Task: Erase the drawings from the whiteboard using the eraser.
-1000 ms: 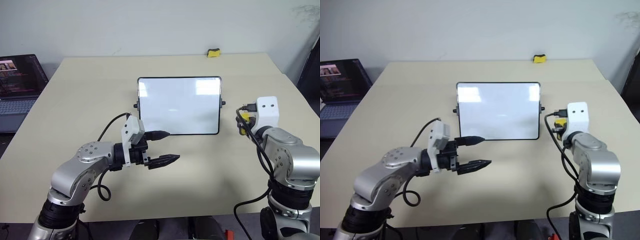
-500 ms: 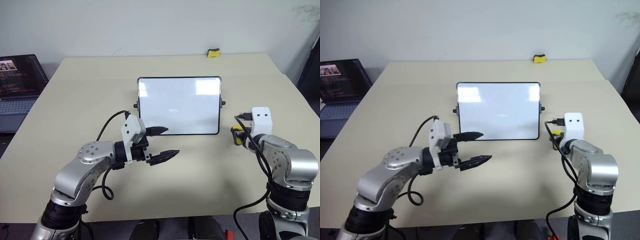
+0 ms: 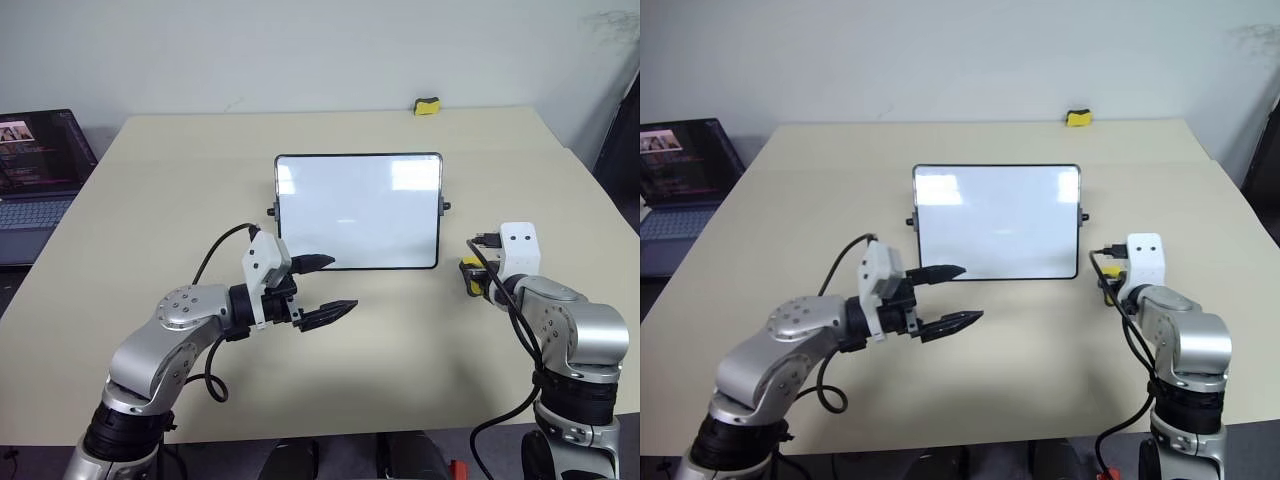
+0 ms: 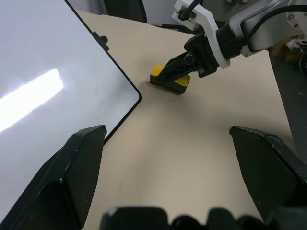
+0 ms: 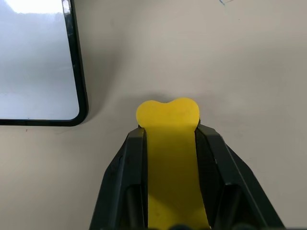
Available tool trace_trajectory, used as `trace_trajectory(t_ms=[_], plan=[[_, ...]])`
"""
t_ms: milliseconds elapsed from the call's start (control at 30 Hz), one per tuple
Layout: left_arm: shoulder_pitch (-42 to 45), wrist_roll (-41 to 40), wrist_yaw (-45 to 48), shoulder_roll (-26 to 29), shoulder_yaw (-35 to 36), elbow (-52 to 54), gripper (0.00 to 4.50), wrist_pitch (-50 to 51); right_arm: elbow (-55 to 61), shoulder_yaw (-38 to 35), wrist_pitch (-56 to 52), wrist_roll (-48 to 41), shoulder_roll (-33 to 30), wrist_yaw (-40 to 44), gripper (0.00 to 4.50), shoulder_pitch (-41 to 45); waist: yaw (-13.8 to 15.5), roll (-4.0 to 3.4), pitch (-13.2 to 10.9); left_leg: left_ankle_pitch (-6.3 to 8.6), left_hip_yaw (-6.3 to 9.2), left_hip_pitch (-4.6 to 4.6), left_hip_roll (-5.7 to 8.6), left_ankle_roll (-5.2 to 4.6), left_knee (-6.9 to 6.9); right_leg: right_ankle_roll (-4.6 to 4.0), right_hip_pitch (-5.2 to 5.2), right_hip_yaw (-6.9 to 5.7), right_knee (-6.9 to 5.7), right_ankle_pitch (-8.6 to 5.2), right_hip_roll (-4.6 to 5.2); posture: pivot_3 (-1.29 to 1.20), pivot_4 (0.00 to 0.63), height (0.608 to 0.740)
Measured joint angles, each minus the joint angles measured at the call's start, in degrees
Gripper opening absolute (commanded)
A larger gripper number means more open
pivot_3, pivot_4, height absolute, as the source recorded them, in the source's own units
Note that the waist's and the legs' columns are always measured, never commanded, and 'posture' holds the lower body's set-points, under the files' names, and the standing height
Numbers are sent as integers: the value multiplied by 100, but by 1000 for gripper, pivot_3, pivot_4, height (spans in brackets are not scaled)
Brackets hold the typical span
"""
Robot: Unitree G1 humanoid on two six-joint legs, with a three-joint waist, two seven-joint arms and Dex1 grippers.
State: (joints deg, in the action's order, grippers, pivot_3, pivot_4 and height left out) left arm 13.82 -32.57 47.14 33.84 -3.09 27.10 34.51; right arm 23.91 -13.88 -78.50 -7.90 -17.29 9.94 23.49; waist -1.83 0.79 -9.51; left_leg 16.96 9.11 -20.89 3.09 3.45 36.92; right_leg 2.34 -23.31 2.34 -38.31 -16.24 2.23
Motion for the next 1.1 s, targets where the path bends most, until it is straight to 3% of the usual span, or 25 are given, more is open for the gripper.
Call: trace_trajectory(t_ms=[233,567,1100], plan=[[-89,-43,53,52,0,42,4500,24,0,2,-64,-10,-3,-23,1095,-1,0,0,0,0,-2,4,1,-1,4,0,0,2,-15,0,0,0,150,740],[-204,-214,230,202,0,180,4500,143,-30,1,-73,-1,-6,-95,4473,-7,0,0,0,3,-5,10,2,-9,9,0,0,4,-31,-1,0,0,150,740],[-261,-265,65,320,240,186,4500,127,306,-293,-332,-20,229,-321,4473,360,-1,0,0,3,-3,10,2,-9,8,0,-2,4,-32,-1,0,0,150,740]])
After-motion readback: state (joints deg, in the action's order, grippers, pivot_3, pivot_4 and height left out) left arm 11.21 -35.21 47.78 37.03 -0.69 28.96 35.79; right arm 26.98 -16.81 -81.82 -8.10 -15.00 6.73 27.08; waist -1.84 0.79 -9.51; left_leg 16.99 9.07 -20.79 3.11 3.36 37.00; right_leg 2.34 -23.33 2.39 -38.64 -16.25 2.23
